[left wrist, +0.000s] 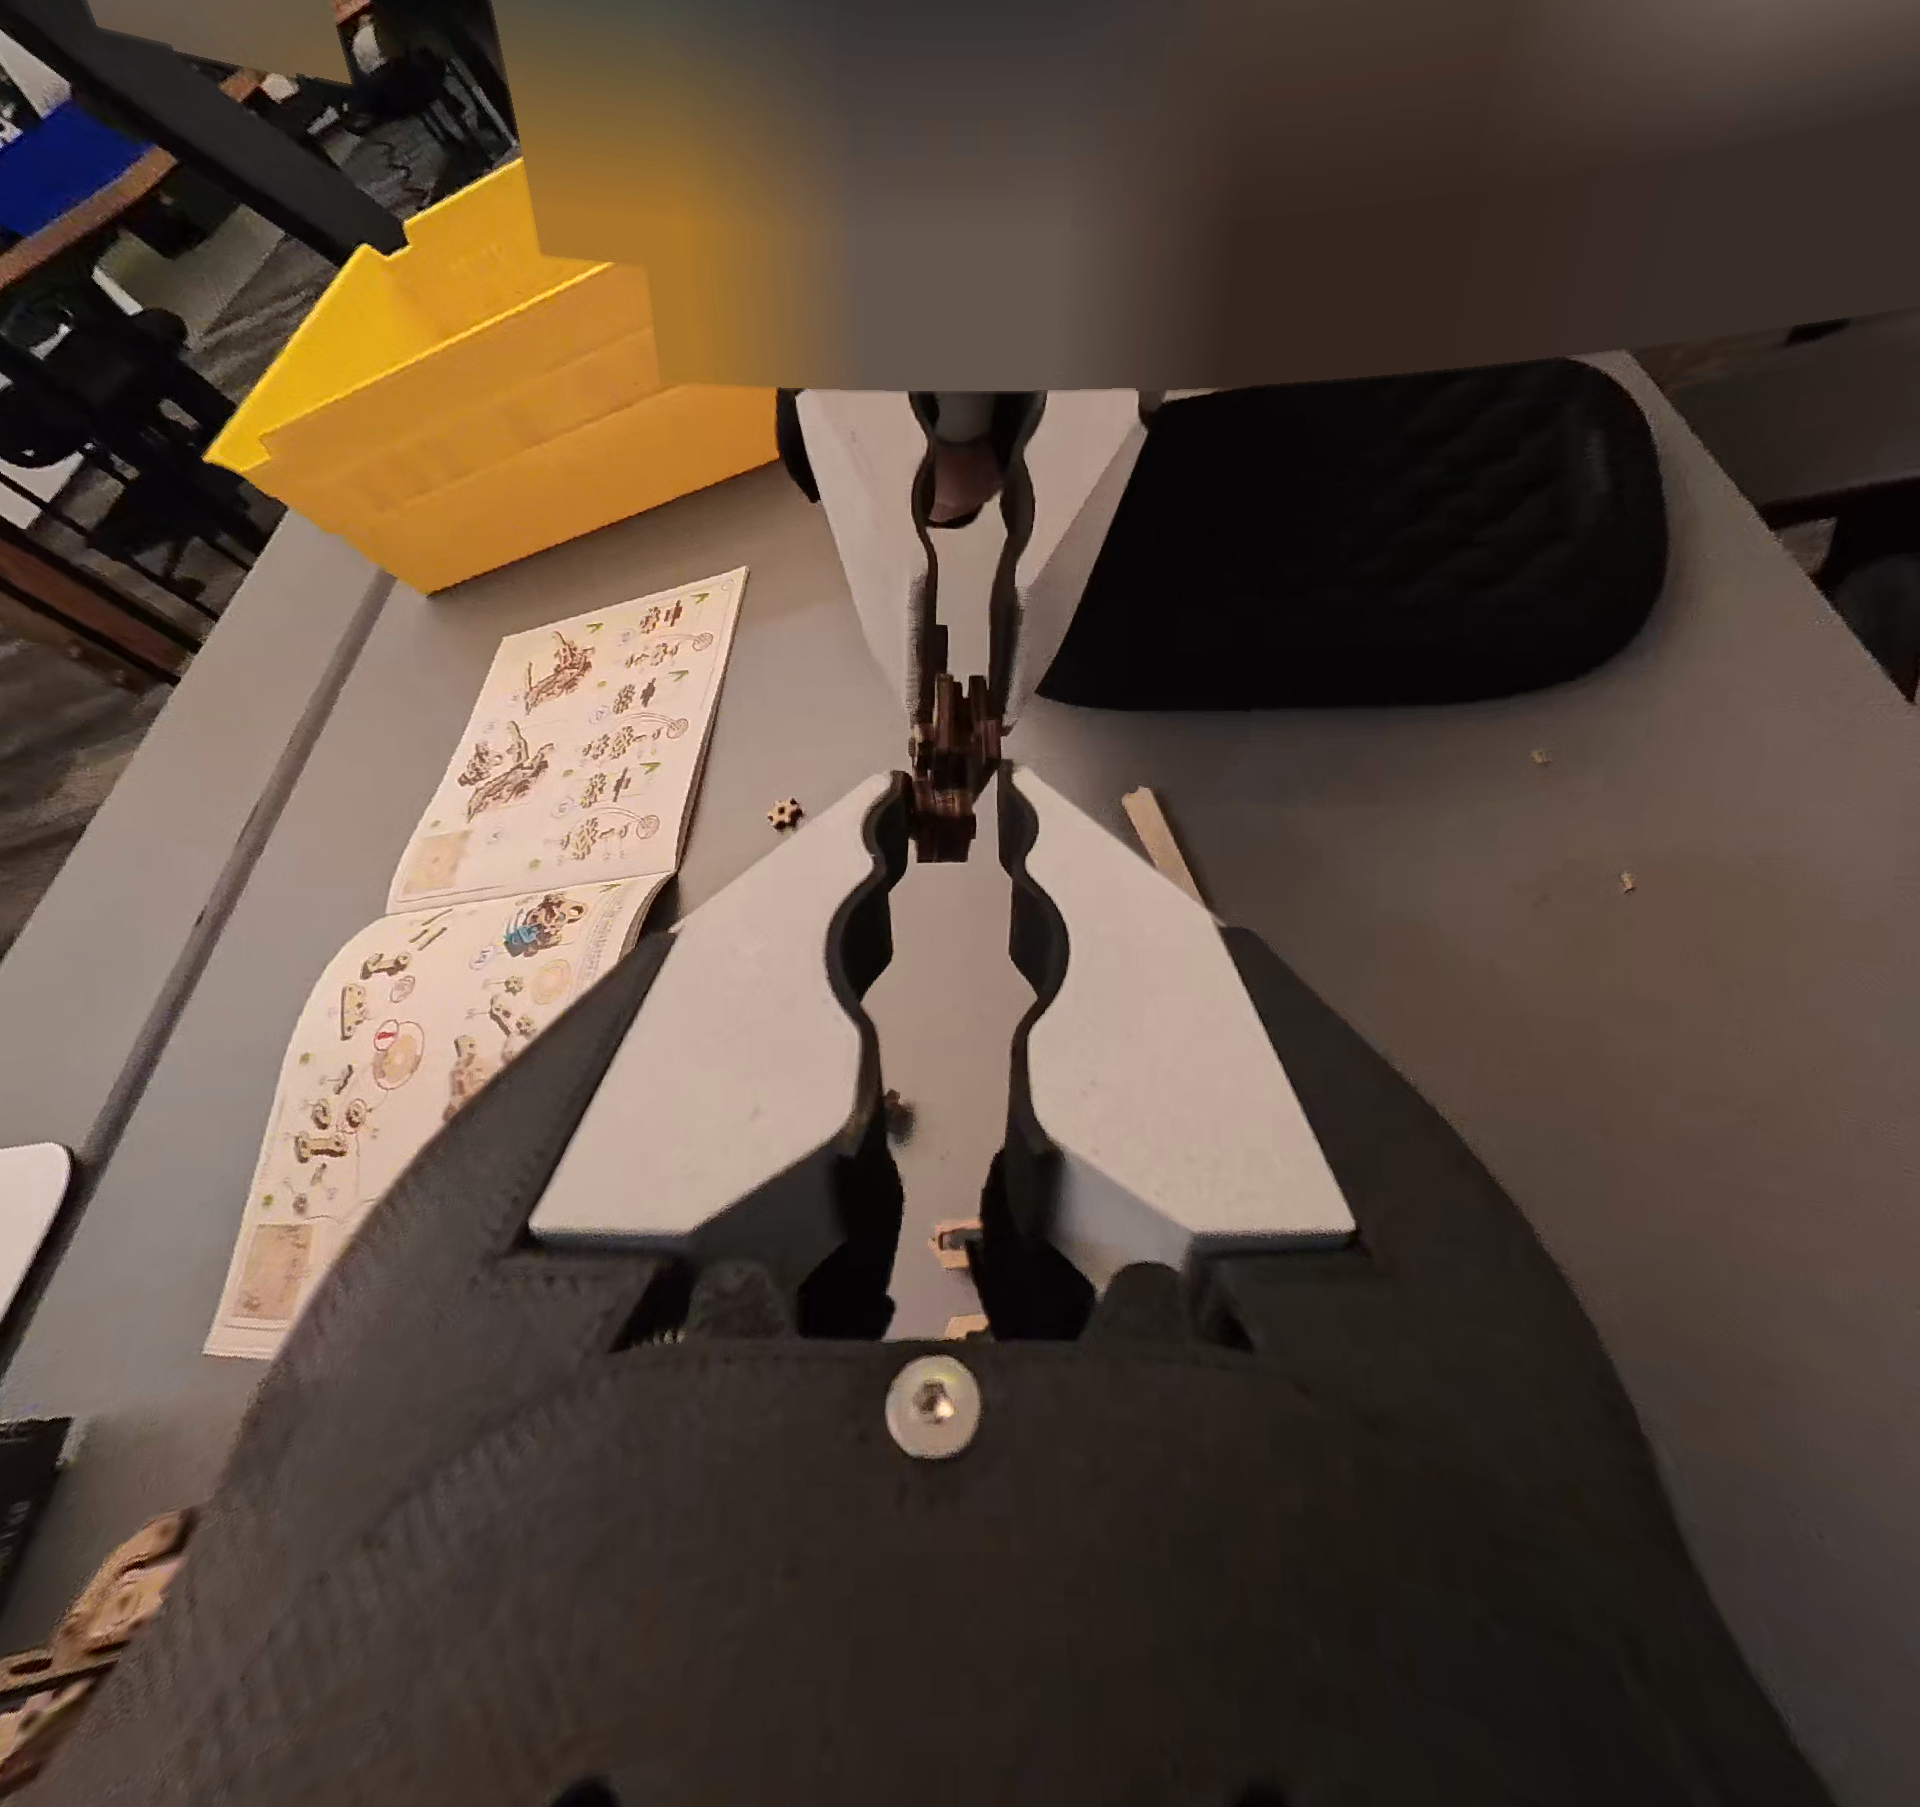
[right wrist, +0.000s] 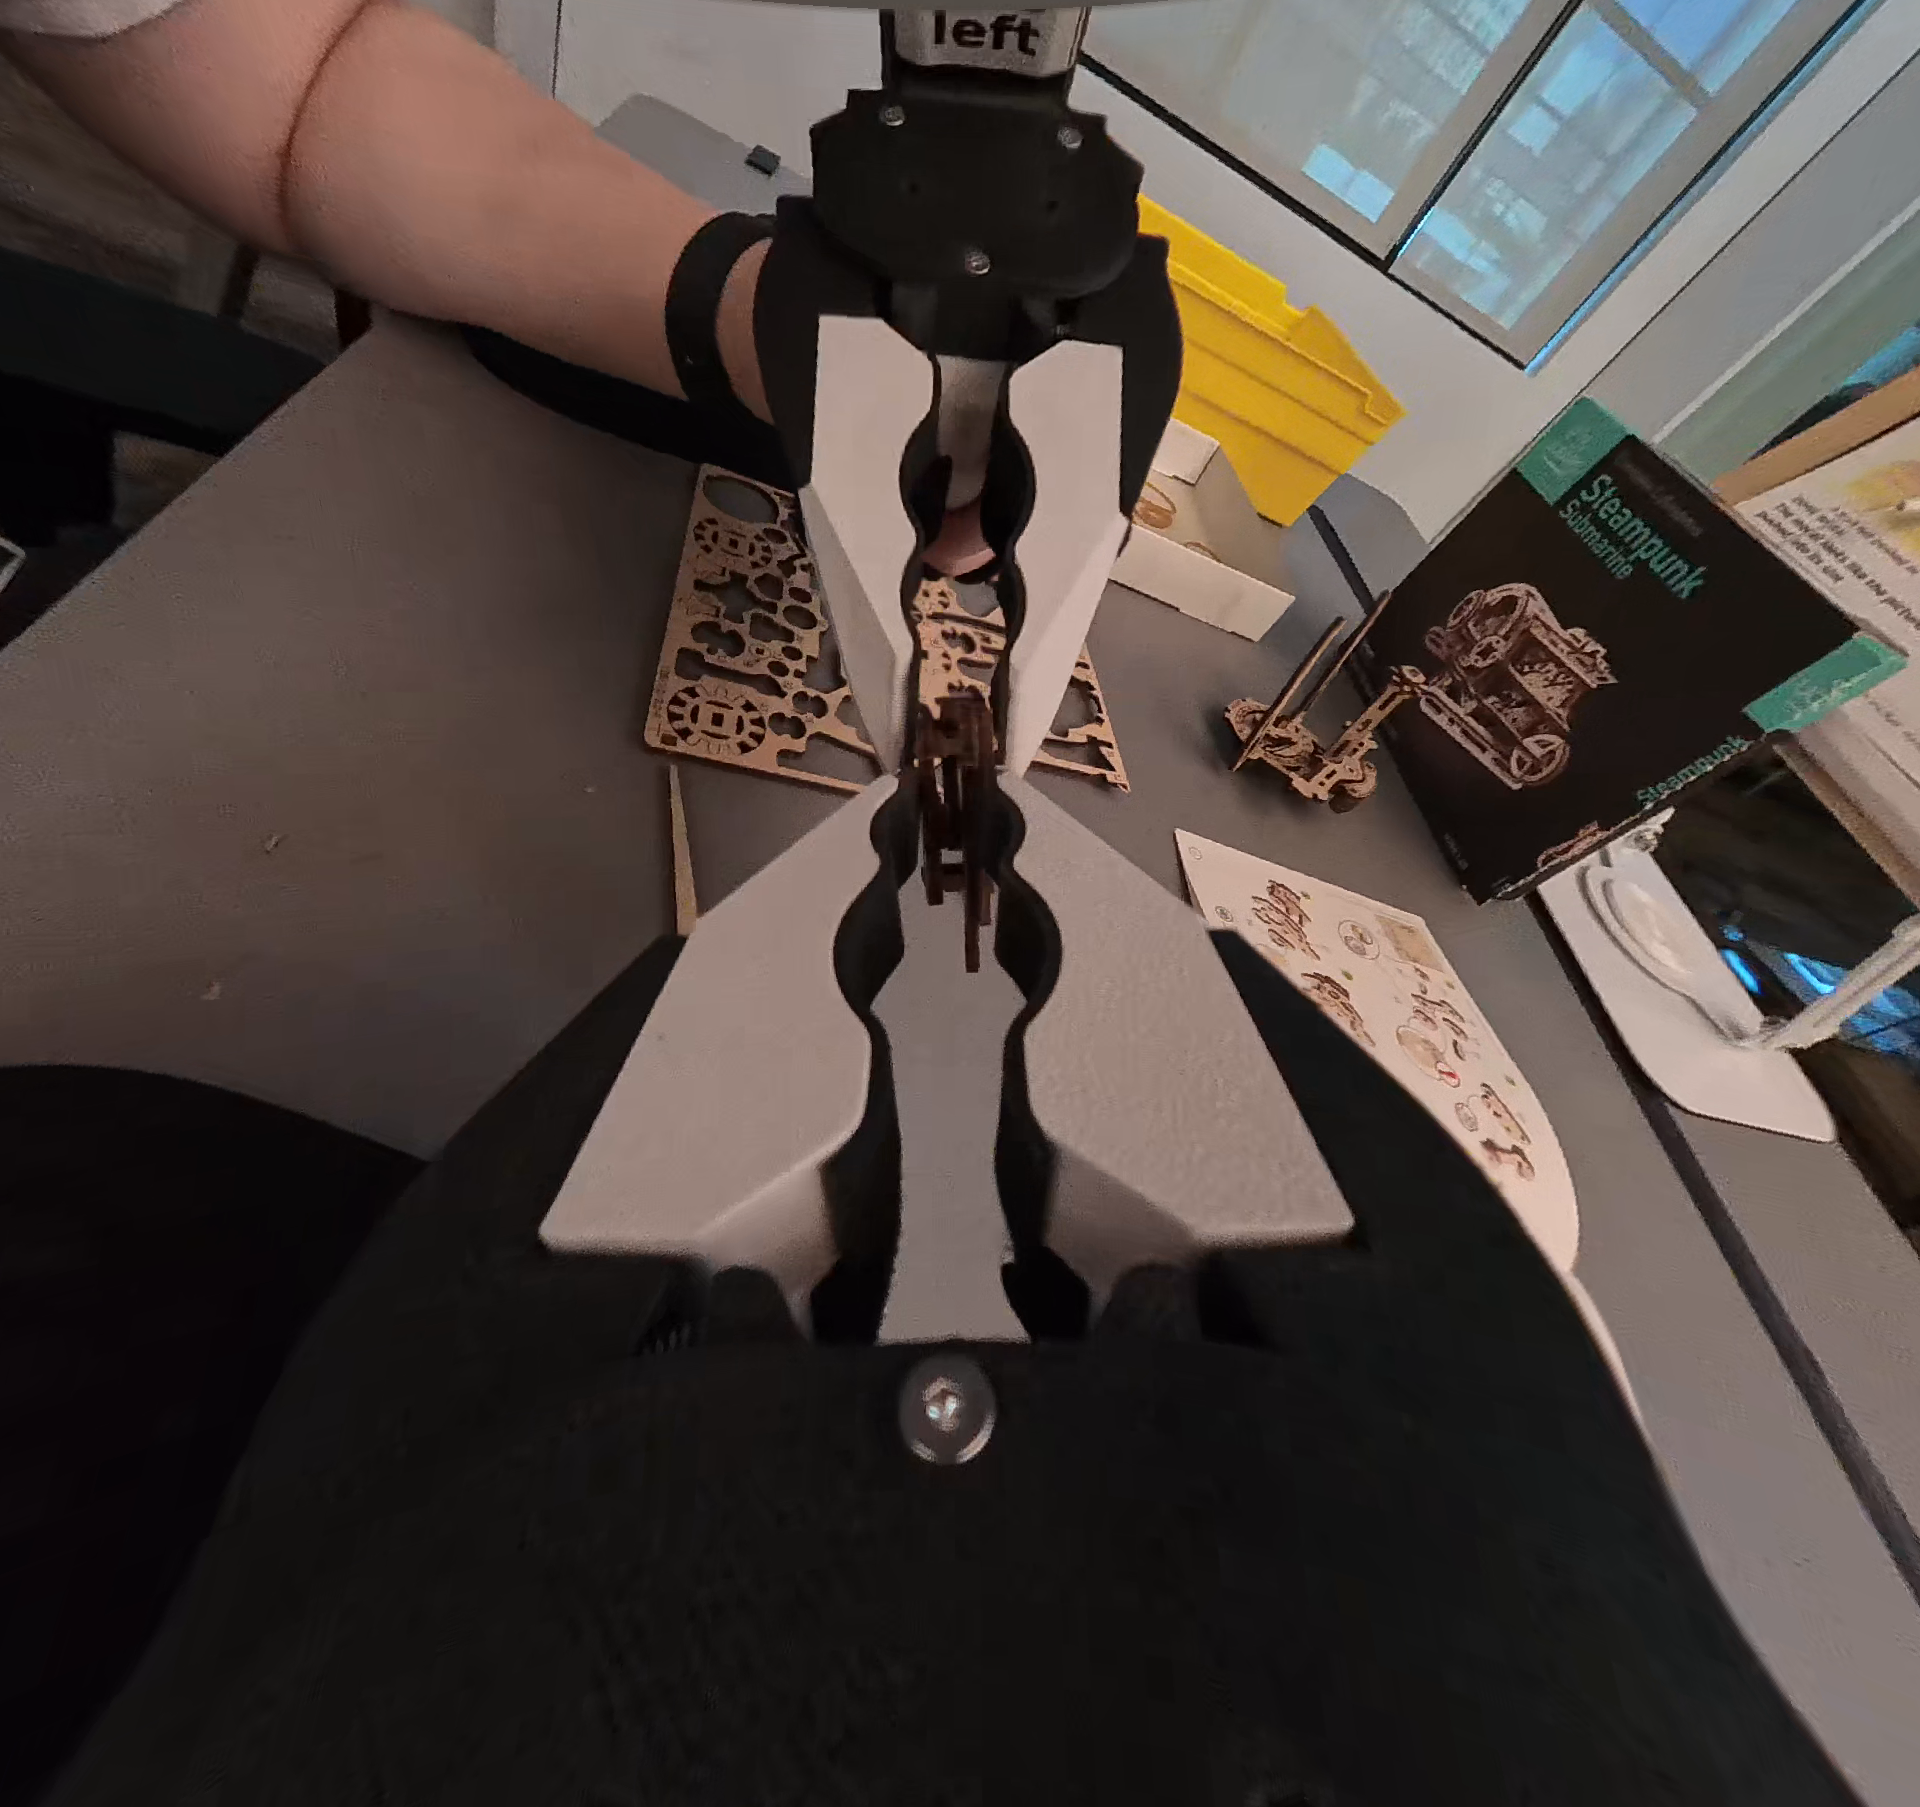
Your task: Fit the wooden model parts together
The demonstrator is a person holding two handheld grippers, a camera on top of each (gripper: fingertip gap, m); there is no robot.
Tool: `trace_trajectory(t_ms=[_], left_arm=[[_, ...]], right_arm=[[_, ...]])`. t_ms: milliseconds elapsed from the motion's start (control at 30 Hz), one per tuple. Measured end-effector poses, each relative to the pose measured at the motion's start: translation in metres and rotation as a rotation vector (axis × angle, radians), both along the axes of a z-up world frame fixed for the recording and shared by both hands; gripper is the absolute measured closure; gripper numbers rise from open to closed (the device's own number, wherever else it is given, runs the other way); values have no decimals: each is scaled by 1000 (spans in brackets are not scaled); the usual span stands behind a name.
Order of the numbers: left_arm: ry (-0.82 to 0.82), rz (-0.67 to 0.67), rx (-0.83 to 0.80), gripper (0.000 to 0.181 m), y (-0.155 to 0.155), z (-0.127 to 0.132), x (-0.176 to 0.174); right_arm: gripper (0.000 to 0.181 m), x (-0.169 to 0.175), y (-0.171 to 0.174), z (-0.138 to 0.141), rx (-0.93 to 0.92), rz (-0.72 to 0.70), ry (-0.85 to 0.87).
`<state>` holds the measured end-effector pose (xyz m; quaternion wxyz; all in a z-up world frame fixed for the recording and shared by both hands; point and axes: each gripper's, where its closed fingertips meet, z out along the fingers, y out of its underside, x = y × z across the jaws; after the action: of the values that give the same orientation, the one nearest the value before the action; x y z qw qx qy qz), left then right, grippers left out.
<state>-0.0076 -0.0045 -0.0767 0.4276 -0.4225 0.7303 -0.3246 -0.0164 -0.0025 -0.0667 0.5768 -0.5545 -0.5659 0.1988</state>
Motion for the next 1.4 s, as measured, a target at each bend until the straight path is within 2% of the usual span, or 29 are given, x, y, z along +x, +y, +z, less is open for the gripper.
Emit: trace_trajectory(t_ms=[200,400,700,733,800,1100,1167,1267,1367,1400], left_arm=[[-50,1,210,169,-2,6,0],[-30,10,259,169,-1,4,-1],[-81,19,242,169,-2,15,0],[-105,14,236,169,-3,17,0],[-128,-2,205,169,-4,20,0],[-274,-126,6,169,-19,46,-7],[-293,-163,-23,169,-22,47,-7],[-322,-184,-23,169,-21,49,-8],[-305,-119,18,167,-11,46,-8],[-302,-97,35,161,-7,45,-9]], right_arm=[[169,-1,-2,5,138,-17,-23],[170,-3,-1,3,139,-35,-43],[168,-1,-2,14,166,-38,-9],[166,1,-1,16,183,-44,0],[146,6,5,22,203,-88,21],[157,3,-4,25,71,0,118],[167,0,-11,24,35,41,126],[167,1,-9,27,40,23,132],[167,6,-1,27,100,-58,68],[167,8,4,26,127,-99,33]])
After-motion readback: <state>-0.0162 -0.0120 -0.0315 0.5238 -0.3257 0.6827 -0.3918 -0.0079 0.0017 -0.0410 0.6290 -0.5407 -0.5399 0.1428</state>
